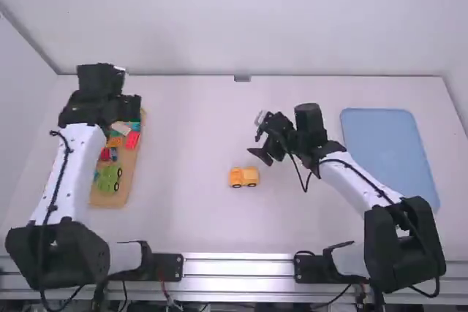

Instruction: Assemble lego blocks to make yellow taxi

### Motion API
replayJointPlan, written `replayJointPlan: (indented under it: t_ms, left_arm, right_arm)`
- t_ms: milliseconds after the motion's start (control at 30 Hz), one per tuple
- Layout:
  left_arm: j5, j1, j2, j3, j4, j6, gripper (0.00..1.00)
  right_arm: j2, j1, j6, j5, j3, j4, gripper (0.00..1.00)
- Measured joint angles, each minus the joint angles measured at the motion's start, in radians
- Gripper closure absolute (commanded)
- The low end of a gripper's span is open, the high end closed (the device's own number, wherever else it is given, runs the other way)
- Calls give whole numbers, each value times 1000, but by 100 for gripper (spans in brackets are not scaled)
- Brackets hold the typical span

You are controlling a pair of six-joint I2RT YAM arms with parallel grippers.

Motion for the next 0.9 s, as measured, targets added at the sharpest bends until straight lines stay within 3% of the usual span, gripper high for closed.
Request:
replayJointPlan:
  t_ms: [300, 633, 767, 900]
  left_arm:
    - [78, 203, 182, 427, -285, -26, 1]
    - [175, 230, 541, 890, -584, 163, 1]
    - [182, 238, 704, 1013, -670, 251, 1]
    - [192, 251, 828, 1042, -682, 306, 1]
  right_arm:
    - [0, 0, 12, 0, 0, 15, 2]
    - [0, 0, 31, -1, 0, 21, 1]
    - [0, 0, 55, -1, 0, 21, 1]
    - [0, 0, 66, -1, 0, 22, 1]
